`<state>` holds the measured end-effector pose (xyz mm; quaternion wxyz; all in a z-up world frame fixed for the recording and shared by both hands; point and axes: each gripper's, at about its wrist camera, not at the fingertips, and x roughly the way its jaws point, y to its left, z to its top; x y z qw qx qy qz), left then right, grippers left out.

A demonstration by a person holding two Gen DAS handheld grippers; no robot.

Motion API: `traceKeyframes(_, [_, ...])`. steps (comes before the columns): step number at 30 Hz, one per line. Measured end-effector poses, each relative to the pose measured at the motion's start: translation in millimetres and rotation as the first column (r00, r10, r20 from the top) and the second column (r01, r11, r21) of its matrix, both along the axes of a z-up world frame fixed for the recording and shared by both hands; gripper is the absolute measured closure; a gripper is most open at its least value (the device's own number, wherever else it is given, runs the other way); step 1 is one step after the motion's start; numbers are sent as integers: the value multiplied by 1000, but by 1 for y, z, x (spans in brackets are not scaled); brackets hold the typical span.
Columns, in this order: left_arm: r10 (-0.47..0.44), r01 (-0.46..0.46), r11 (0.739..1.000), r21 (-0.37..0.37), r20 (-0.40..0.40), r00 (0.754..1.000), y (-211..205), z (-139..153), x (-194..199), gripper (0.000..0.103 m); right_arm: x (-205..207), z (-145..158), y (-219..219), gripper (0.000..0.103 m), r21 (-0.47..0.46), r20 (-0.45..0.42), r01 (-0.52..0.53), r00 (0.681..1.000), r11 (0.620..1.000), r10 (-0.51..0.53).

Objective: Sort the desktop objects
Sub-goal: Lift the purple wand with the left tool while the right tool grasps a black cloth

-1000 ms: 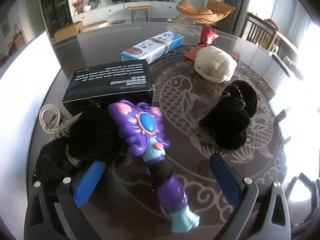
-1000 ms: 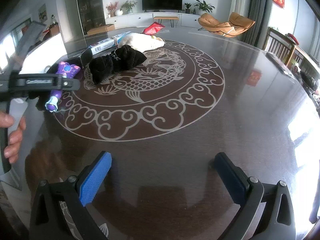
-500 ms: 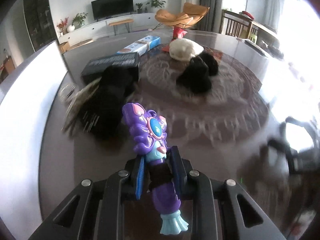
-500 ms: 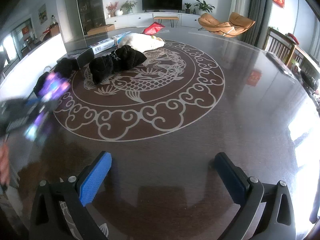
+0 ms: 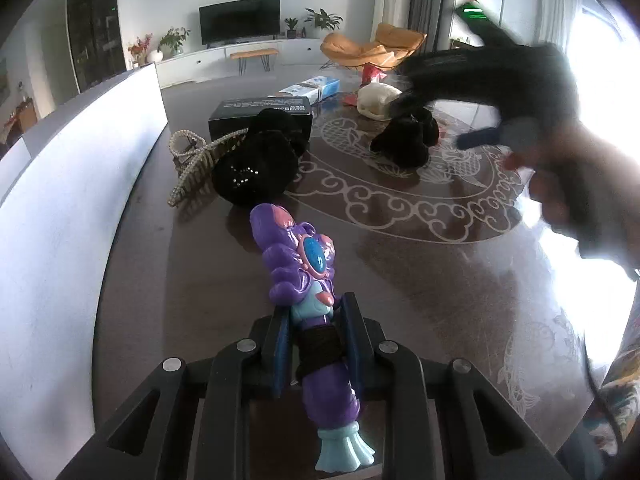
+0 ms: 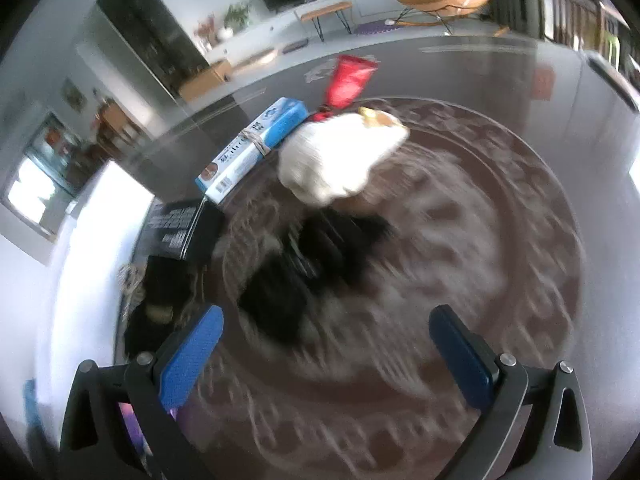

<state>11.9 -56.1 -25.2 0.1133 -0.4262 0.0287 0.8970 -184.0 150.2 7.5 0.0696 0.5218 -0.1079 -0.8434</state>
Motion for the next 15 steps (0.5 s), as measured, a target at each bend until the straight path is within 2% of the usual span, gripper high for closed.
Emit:
traceKeyframes(3, [1, -1, 1000, 19, 1, 1000, -1, 0, -1, 80, -14, -12, -21, 5, 114, 12, -21, 1000, 993, 20])
traceKeyframes(5, [1, -1, 1000, 24, 1, 1000, -2, 0, 0, 80, -8, -10, -31, 42, 196, -44, -52, 997, 979, 62])
traceKeyframes(7, [1, -1, 1000, 18, -1, 1000, -1, 0, 0, 80, 3, -9, -36, 51, 206, -66, -112, 990, 972, 128])
traceKeyframes(11, [2, -2, 1000, 14, -3, 1000, 0, 0, 1, 80, 58, -10, -29, 52, 233, -103, -245, 956, 941, 274])
traceKeyframes(15, [-4, 4, 1000, 3, -7, 1000, 2, 0, 5, 80, 136, -10, 2, 52, 195, -125, -313, 932, 929, 340])
